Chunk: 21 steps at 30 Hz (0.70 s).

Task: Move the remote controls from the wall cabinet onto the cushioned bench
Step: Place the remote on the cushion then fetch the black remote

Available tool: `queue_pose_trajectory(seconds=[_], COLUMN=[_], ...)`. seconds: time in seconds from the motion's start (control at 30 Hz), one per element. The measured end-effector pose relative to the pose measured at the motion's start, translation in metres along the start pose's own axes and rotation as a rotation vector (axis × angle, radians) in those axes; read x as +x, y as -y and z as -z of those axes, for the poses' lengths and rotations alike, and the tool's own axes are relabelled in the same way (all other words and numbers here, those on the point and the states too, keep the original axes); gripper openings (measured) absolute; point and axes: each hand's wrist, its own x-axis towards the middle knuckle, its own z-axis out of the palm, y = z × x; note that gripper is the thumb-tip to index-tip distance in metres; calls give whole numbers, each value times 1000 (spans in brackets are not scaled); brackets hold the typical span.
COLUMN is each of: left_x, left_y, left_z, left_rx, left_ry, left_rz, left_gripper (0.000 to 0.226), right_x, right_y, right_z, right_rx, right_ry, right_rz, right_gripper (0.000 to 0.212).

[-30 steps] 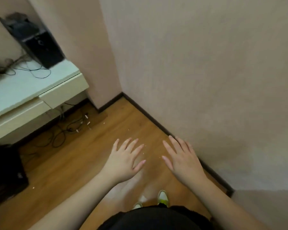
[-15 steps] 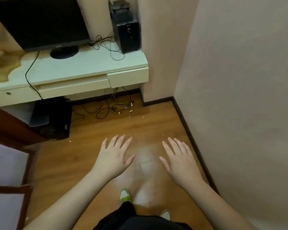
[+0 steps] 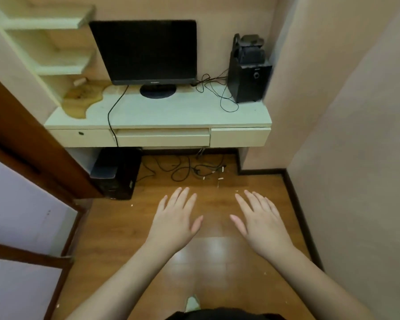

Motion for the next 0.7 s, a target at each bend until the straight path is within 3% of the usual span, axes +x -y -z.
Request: queue_pose_trajectory(seconds=[0.27, 0.7], left_x=[53, 190], left_y=[19, -69], left_z=[33, 91], left_rx=[51, 83], left_ry=[3, -138], left_rz=[14, -41], left_gripper=[68, 60], right_x=[61, 156], right_y=[2, -106], right_z=[17, 61], right_rx=[5, 100], right_ry=[-34, -222], right_rz=[45, 56], right_gripper=[62, 47])
